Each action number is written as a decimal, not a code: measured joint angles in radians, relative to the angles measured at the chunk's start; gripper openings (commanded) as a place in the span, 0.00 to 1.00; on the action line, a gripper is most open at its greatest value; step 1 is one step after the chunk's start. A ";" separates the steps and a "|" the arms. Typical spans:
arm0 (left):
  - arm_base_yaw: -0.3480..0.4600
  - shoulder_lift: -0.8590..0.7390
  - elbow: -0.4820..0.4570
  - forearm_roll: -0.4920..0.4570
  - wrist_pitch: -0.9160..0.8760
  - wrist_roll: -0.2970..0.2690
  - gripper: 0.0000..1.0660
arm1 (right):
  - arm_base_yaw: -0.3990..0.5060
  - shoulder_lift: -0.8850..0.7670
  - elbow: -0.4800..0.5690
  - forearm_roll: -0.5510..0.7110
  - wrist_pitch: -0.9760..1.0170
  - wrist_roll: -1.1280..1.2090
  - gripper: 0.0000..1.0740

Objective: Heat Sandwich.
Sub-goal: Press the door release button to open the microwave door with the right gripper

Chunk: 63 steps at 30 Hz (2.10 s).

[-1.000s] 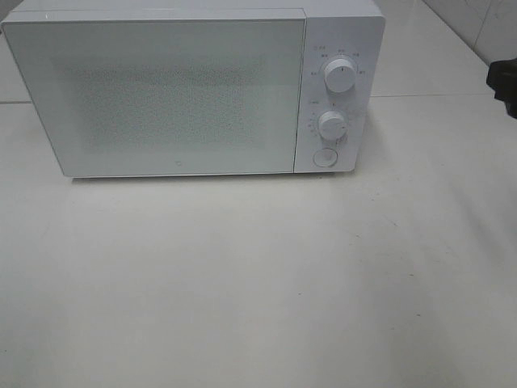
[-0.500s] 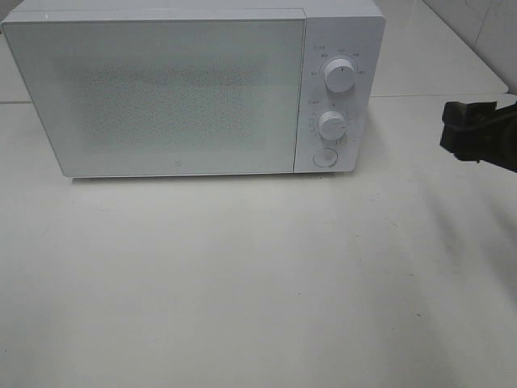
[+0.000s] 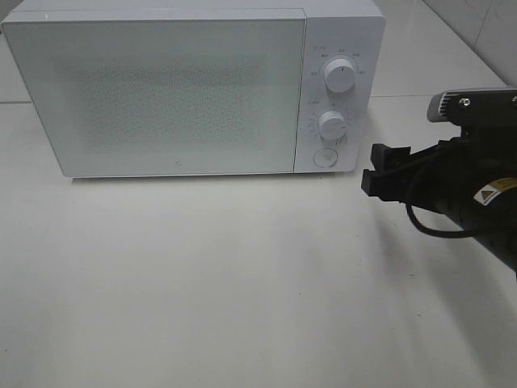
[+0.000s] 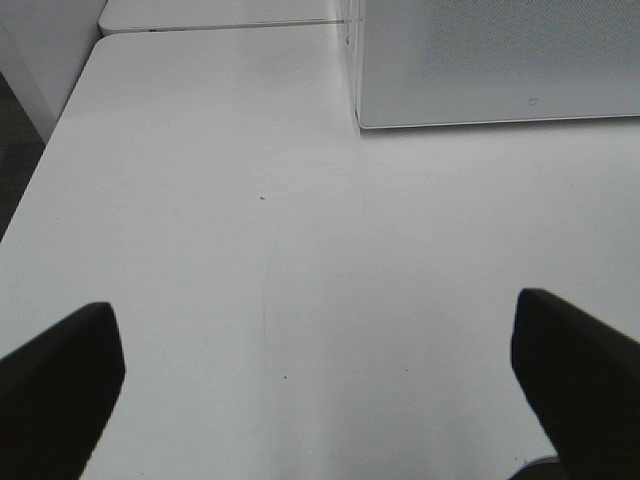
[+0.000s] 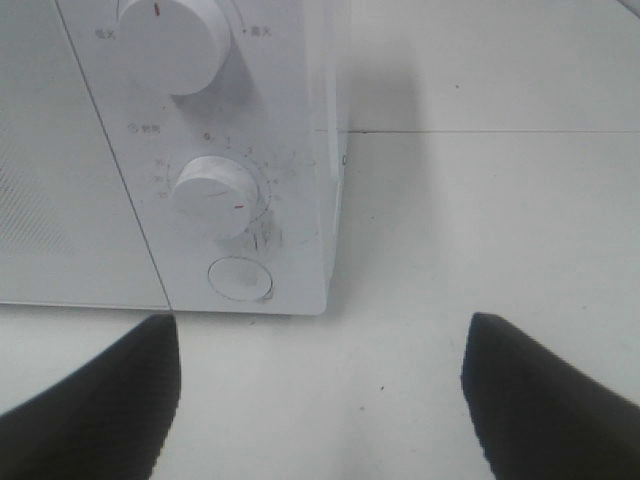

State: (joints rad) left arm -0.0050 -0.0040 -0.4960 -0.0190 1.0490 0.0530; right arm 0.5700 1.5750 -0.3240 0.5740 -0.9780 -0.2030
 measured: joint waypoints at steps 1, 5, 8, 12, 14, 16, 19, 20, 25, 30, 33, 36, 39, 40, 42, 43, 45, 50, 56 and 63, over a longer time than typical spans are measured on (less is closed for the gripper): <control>0.000 0.000 0.000 0.000 0.000 0.000 0.92 | 0.000 0.000 0.000 0.000 0.000 0.000 0.71; 0.000 0.000 0.000 0.000 0.000 0.000 0.92 | 0.093 0.050 -0.027 0.112 -0.022 -0.025 0.71; 0.000 0.000 0.000 0.000 0.000 0.000 0.92 | 0.139 0.075 -0.054 0.161 -0.024 -0.060 0.71; 0.000 0.000 0.000 0.000 0.000 0.000 0.92 | 0.186 0.108 -0.094 0.224 -0.024 -0.087 0.71; 0.000 0.000 0.000 0.000 0.000 0.000 0.92 | 0.196 0.117 -0.102 0.238 -0.024 -0.094 0.71; 0.000 0.000 0.000 0.000 0.000 0.000 0.92 | 0.210 0.137 -0.122 0.269 -0.020 -0.106 0.71; 0.000 0.000 0.000 0.000 0.000 0.000 0.92 | 0.210 0.143 -0.131 0.285 -0.014 -0.108 0.71; 0.000 0.000 0.000 0.000 0.000 0.000 0.92 | 0.210 0.143 -0.133 0.293 -0.012 -0.108 0.71; 0.000 0.000 0.000 0.000 0.000 0.000 0.92 | 0.210 0.143 -0.134 0.314 -0.012 -0.058 0.71; 0.000 0.000 0.000 0.000 0.000 0.000 0.92 | 0.210 0.143 -0.134 0.314 -0.010 0.059 0.70; 0.000 0.000 0.000 0.000 0.000 0.000 0.92 | 0.210 0.143 -0.134 0.314 -0.008 0.146 0.68; 0.000 0.000 0.000 0.000 0.000 0.000 0.92 | 0.210 0.143 -0.134 0.314 -0.002 0.349 0.65; 0.000 0.000 0.000 0.000 0.000 0.000 0.92 | 0.210 0.143 -0.134 0.314 0.001 0.547 0.62; 0.000 0.000 0.000 0.000 0.000 0.000 0.92 | 0.210 0.143 -0.134 0.314 0.004 0.613 0.61; 0.000 0.000 0.000 0.000 0.000 0.000 0.92 | 0.210 0.143 -0.134 0.312 0.012 0.731 0.59; 0.000 0.000 0.000 0.000 0.000 0.000 0.92 | 0.210 0.143 -0.134 0.312 0.015 0.793 0.55; 0.000 0.000 0.000 0.000 0.000 0.000 0.92 | 0.210 0.143 -0.134 0.312 0.025 0.897 0.52; 0.000 0.000 0.000 0.000 0.000 0.000 0.92 | 0.210 0.143 -0.134 0.305 0.030 1.183 0.38; 0.000 0.000 0.000 0.000 0.000 0.000 0.92 | 0.210 0.143 -0.134 0.305 0.031 1.352 0.17; 0.000 0.000 0.000 0.000 0.000 0.000 0.92 | 0.210 0.143 -0.134 0.305 0.030 1.435 0.00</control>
State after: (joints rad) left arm -0.0050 -0.0040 -0.4960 -0.0190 1.0490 0.0530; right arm 0.7800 1.7180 -0.4580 0.8790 -0.9480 1.2320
